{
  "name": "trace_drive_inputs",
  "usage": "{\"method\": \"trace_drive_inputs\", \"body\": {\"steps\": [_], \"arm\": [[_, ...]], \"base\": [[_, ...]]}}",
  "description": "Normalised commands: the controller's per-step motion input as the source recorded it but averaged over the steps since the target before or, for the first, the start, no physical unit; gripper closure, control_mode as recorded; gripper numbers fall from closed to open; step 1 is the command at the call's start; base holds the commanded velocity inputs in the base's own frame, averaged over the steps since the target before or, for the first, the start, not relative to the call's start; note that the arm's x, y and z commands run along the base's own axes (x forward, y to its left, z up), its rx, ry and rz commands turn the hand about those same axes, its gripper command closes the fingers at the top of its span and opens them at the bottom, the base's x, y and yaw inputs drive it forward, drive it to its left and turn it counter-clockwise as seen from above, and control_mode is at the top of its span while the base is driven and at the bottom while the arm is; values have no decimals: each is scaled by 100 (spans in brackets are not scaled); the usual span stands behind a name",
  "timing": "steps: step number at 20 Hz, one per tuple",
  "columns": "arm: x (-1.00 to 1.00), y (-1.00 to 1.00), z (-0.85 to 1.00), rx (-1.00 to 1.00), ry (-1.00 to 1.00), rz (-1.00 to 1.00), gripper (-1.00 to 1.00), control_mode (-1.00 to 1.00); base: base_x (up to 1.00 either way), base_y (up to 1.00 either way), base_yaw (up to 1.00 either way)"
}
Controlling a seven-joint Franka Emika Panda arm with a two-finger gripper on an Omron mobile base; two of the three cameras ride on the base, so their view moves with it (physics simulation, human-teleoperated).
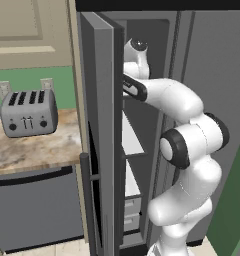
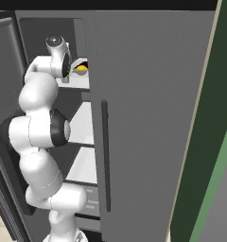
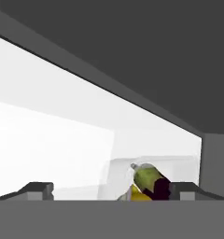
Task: Take the eggplant and lemon out of the freezer and place them in the tupperware container on the counter. Then put the tupperware containing the vegetables back in the freezer.
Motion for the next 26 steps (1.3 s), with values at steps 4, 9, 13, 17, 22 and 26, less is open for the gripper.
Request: {"method": "trace_drive_inputs", "body": {"steps": [4,9,13,17,22,26], "arm": [[-74,0,14,0,-1,-5,-100,-100],[-79,-16,38,0,2,-5,-100,-100],[-74,-21,52,0,2,-2,-100,-100],[-72,-21,51,0,0,0,-100,-100],[-79,-27,40,0,0,0,-100,-100],[-85,-35,17,0,0,1,-100,-100]], "base": [[0,0,0],[0,0,0],[0,0,0],[0,0,0],[0,0,0],[0,0,0]]}}
